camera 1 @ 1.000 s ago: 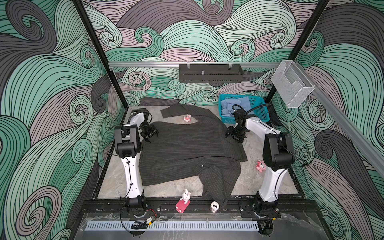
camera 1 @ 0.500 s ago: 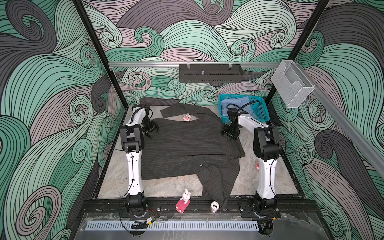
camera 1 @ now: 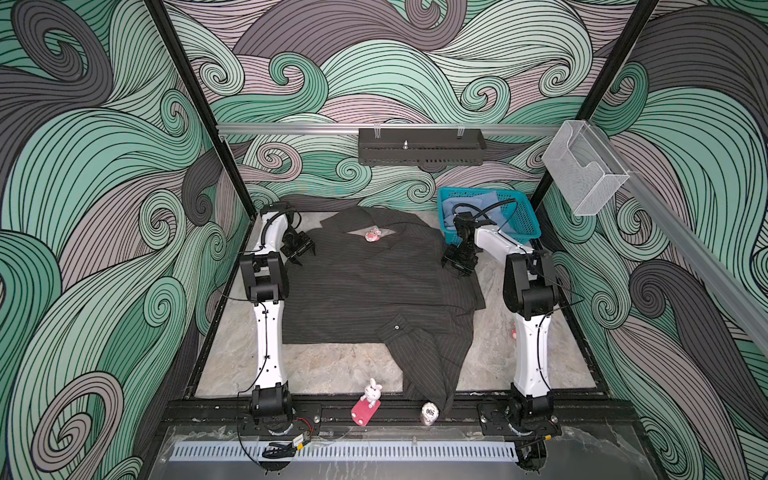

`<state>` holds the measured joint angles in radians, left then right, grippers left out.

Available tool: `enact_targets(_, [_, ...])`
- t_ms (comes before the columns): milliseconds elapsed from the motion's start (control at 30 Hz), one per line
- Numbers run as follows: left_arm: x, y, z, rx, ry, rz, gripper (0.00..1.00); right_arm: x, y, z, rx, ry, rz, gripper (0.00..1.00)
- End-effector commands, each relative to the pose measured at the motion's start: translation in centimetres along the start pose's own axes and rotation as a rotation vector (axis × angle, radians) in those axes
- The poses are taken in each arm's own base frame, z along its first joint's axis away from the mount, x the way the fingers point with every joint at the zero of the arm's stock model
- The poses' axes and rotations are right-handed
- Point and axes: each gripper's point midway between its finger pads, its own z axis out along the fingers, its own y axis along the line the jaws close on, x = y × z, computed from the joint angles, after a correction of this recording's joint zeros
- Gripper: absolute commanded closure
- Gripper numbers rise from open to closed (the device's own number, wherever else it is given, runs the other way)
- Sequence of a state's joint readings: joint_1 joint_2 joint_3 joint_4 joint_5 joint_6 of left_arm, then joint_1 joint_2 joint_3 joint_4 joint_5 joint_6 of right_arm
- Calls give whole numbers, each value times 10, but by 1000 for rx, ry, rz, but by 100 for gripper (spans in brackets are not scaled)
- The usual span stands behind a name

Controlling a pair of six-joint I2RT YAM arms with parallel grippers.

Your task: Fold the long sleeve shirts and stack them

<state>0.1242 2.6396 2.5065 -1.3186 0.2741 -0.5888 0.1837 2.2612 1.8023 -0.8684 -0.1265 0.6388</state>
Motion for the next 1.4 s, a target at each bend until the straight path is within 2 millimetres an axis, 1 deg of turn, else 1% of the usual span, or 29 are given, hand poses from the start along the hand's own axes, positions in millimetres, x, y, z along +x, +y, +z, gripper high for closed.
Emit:
enact_targets(0, [-3, -12, -19, 58, -24, 35, 39, -14, 27, -8, -87, -95, -78, 30])
enact_targets(33, [-1, -16, -30, 76, -36, 45, 38, -13, 30, -20, -101, -115, -87, 29])
enact_targets(133, [10, -26, -74, 113, -81, 74, 38, -4, 34, -58, -126, -167, -114, 26])
enact_targets(167, [15, -28, -92, 127, -103, 87, 37, 1, 32, -71, -124, -181, -121, 25])
enact_targets(200, [20, -28, -106, 134, -122, 94, 37, 7, 30, -82, -120, -191, -126, 24])
enact_targets(267, [33, -29, -142, 158, -184, 116, 36, 22, 20, -107, -97, -211, -132, 21])
enact_targets(333, [50, -21, -170, 157, -232, 126, 34, 35, 9, -127, -79, -230, -135, 14])
enact_targets(367, [60, -13, -180, 148, -251, 121, 34, 43, 3, -137, -71, -237, -135, 13])
enact_targets(400, [69, -6, -186, 141, -266, 117, 34, 50, -3, -144, -64, -240, -134, 11])
enact_targets(467, [94, 20, -192, 115, -272, 77, 34, 66, -16, -157, -58, -237, -129, 10])
enact_targets(533, [120, 46, -189, 88, -255, 42, 34, 86, -26, -166, -69, -212, -123, 10])
enact_targets(600, [150, 71, -179, 72, -230, 1, 34, 109, -34, -173, -93, -188, -104, 12])
enact_targets(667, [183, 95, -168, 73, -219, -46, 34, 137, -48, -178, -104, -171, -74, 13])
enact_targets(733, [212, 113, -156, 100, -218, -91, 34, 164, -62, -181, -110, -163, -40, 15])
enact_targets(800, [233, 125, -141, 148, -226, -152, 34, 193, -73, -177, -124, -136, -7, 15])
enact_targets(867, [247, 139, -124, 185, -244, -236, 34, 226, -82, -164, -143, -83, 35, 16])
enact_targets(933, [255, 152, -107, 187, -252, -315, 34, 254, -84, -150, -166, -29, 69, 16])
enact_targets(967, [254, 156, -101, 191, -262, -340, 33, 267, -85, -141, -170, 1, 80, 16])
enact_targets(1067, [253, 160, -82, 182, -241, -379, 32, 301, -88, -120, -161, 70, 98, 16])
enact_targets(1133, [253, 161, -73, 162, -206, -392, 32, 316, -87, -113, -165, 93, 100, 15])
enact_targets(1233, [254, 162, -55, 129, -126, -430, 31, 330, -89, -109, -160, 108, 96, 14])
enact_targets(1300, [258, 168, -43, 92, -87, -464, 31, 338, -91, -106, -151, 123, 98, 13])
enact_targets(1367, [258, 174, -35, 69, -87, -491, 31, 349, -93, -102, -142, 145, 93, 12])
